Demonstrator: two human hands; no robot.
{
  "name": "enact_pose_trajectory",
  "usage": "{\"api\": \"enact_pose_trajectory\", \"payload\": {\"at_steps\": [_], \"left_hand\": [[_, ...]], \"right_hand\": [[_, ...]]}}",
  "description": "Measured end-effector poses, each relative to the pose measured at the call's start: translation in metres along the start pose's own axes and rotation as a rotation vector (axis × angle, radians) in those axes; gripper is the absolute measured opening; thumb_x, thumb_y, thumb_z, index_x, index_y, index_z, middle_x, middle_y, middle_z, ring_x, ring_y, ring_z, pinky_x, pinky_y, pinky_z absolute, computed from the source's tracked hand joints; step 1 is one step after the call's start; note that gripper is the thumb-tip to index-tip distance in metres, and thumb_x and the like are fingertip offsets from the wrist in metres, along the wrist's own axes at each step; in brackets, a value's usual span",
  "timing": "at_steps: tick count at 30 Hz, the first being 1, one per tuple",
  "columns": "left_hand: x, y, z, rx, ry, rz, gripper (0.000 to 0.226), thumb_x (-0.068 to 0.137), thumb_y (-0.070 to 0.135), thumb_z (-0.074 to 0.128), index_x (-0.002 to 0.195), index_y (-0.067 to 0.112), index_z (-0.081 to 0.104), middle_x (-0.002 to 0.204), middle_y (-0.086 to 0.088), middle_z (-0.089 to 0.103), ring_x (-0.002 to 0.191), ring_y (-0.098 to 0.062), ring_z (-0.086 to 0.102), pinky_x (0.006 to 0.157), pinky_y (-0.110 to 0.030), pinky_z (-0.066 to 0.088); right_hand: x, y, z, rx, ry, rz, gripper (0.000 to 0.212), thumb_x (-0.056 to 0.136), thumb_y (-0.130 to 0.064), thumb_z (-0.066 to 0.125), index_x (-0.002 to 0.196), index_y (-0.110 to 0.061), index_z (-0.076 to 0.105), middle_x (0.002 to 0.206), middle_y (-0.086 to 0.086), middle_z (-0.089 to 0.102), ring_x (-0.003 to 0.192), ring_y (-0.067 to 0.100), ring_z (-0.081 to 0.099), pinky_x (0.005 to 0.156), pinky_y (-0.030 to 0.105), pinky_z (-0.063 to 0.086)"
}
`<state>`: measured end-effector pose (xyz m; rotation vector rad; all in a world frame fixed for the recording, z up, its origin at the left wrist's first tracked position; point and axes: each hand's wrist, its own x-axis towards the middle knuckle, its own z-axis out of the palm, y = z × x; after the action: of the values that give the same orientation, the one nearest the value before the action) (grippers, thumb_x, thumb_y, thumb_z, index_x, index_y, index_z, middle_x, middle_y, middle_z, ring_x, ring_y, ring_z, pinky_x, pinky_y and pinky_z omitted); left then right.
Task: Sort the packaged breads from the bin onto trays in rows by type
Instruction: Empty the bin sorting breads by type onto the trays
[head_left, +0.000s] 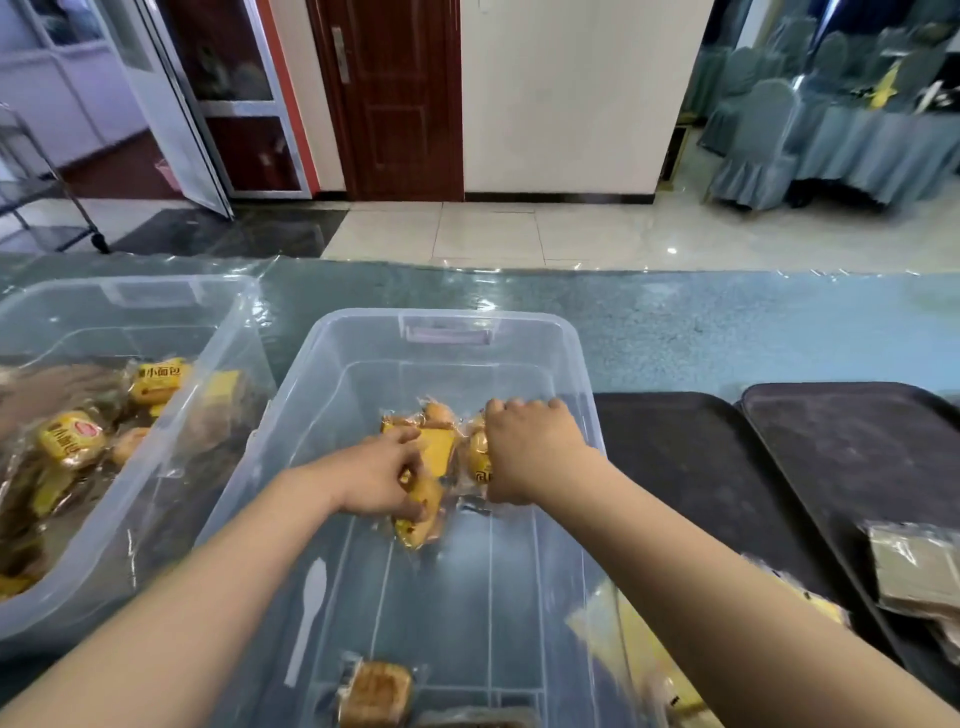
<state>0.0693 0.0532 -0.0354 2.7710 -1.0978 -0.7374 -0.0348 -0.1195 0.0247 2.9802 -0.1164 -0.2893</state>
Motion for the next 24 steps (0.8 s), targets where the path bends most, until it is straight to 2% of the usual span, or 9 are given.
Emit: {"api": "enact_pose_trajectory", "payload": {"at_steps": [3, 6, 11, 14, 18, 24], "left_hand": [[-0.006, 0.010, -0.014, -0.058, 0.118, -0.018, 0.079, 0.069, 0.053, 0.077, 0.135, 0.021, 0.050, 0.160, 0.004, 0.013, 0.137, -0.020, 0.037, 0.109, -0.035, 0.037], [-0.014, 0.039, -0.035, -0.080, 0.296, -0.028, 0.066, 0.061, 0.058, 0.073, 0.116, 0.025, 0.056, 0.161, 0.002, 0.013, 0.140, -0.023, 0.033, 0.111, -0.037, 0.034], [-0.019, 0.126, -0.053, -0.055, 0.598, -0.044, 0.064, 0.074, 0.044, 0.079, 0.129, 0.023, 0.055, 0.162, 0.004, 0.012, 0.145, -0.027, 0.021, 0.116, -0.043, 0.027], [-0.018, 0.184, -0.055, -0.016, 0.725, -0.008, 0.061, 0.074, 0.043, 0.079, 0.128, 0.024, 0.056, 0.162, 0.005, 0.012, 0.146, -0.028, 0.017, 0.116, -0.049, 0.027], [-0.011, 0.253, -0.049, 0.050, 0.759, 0.004, 0.059, 0.076, 0.046, 0.076, 0.127, 0.023, 0.055, 0.162, 0.007, 0.009, 0.147, -0.029, 0.010, 0.116, -0.053, 0.027], [0.004, 0.318, -0.028, 0.060, 0.649, 0.005, 0.056, 0.081, 0.051, 0.068, 0.128, 0.027, 0.052, 0.162, 0.010, 0.001, 0.150, -0.027, 0.001, 0.114, -0.055, 0.030]], "right_hand": [[-0.025, 0.025, -0.007, 0.117, 0.173, -0.006, 0.065, 0.080, -0.054, 0.064, 0.123, -0.011, 0.041, 0.121, 0.007, 0.056, 0.115, 0.029, 0.055, 0.103, 0.043, 0.034], [-0.047, 0.054, -0.015, 0.229, 0.281, 0.011, 0.072, 0.075, -0.059, 0.063, 0.124, -0.013, 0.039, 0.120, 0.006, 0.055, 0.116, 0.029, 0.053, 0.111, 0.047, 0.028], [-0.085, 0.121, -0.022, 0.394, 0.400, 0.044, 0.063, 0.075, -0.053, 0.062, 0.120, -0.014, 0.041, 0.113, 0.004, 0.056, 0.112, 0.029, 0.053, 0.105, 0.043, 0.033], [-0.108, 0.171, -0.013, 0.420, 0.425, 0.066, 0.064, 0.076, -0.051, 0.059, 0.124, -0.015, 0.041, 0.114, 0.003, 0.056, 0.112, 0.029, 0.053, 0.102, 0.040, 0.032], [-0.135, 0.234, 0.007, 0.406, 0.417, 0.074, 0.065, 0.075, -0.047, 0.062, 0.127, -0.016, 0.040, 0.117, 0.002, 0.056, 0.113, 0.027, 0.052, 0.102, 0.038, 0.031], [-0.156, 0.296, 0.043, 0.385, 0.419, 0.110, 0.071, 0.073, -0.049, 0.061, 0.131, -0.016, 0.038, 0.116, 0.000, 0.056, 0.112, 0.027, 0.053, 0.107, 0.042, 0.032]]}}
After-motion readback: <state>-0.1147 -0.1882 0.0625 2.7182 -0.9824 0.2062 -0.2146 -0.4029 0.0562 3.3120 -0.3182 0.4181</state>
